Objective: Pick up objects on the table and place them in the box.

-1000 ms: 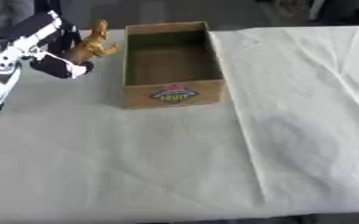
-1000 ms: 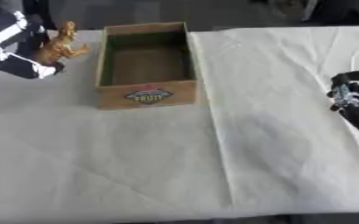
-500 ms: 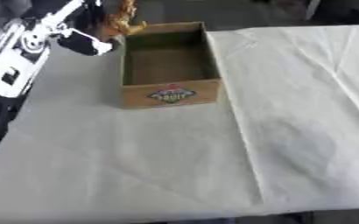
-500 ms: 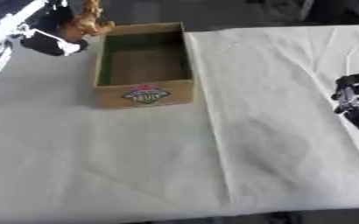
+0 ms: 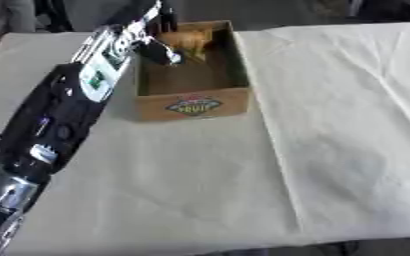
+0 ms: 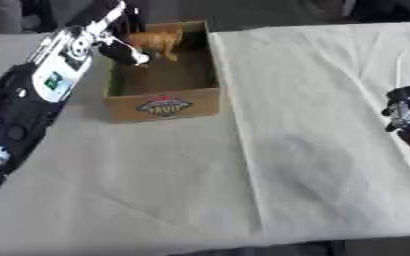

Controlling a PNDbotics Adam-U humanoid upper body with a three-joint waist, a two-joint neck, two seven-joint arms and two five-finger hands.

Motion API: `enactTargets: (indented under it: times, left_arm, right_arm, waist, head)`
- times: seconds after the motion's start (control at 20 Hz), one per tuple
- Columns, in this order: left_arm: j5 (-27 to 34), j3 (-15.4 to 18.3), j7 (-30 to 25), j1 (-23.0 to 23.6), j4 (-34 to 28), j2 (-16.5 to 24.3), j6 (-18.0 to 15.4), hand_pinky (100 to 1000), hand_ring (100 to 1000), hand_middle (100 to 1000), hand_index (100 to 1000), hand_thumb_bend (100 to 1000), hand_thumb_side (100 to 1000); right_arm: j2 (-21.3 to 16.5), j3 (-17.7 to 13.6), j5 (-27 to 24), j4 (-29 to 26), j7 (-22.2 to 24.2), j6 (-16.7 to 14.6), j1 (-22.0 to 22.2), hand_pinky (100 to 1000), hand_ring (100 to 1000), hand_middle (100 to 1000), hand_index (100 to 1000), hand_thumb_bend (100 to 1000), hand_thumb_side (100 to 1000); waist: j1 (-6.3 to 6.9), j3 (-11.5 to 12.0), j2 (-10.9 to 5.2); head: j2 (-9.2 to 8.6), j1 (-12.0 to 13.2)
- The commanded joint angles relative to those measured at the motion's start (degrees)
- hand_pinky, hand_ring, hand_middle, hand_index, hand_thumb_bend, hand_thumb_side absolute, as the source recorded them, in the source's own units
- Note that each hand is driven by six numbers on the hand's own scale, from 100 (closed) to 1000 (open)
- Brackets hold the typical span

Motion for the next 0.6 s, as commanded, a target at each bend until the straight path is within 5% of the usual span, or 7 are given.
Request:
enactTargets:
  times: [0.05, 0.35, 0.6]
  left_arm:
    - [-3.22, 1.06, -0.26, -2.02, 4.27, -0.81, -0.4, 491, 469, 473, 583, 520, 100]
    - [-8.66, 3.53, -0.84, -3.0, 12.57, -2.17, -4.15, 525, 502, 509, 639, 552, 100]
    - [-10.03, 4.92, 0.54, -2.65, 12.53, -2.01, -6.89, 545, 529, 546, 688, 595, 100]
  right_arm:
    - [-0.62, -0.15, -0.4, -1.07, 0.28, -0.06, -0.87, 382, 533, 600, 596, 100, 375]
    - [-0.49, -0.26, -0.44, -1.02, 0.23, -0.03, -0.64, 382, 533, 600, 596, 100, 375]
    - [-0.42, -0.41, -0.44, -0.98, 0.1, 0.02, -0.47, 382, 533, 600, 596, 100, 374]
  waist:
    - [-0.07, -0.34, -0.68]
    - [-0.01, -0.44, -0.79]
    - [0.02, 0.25, -1.0]
  head:
    - [-0.39, 0.36]
    - [-0.39, 0.41]
    - [-0.33, 0.1]
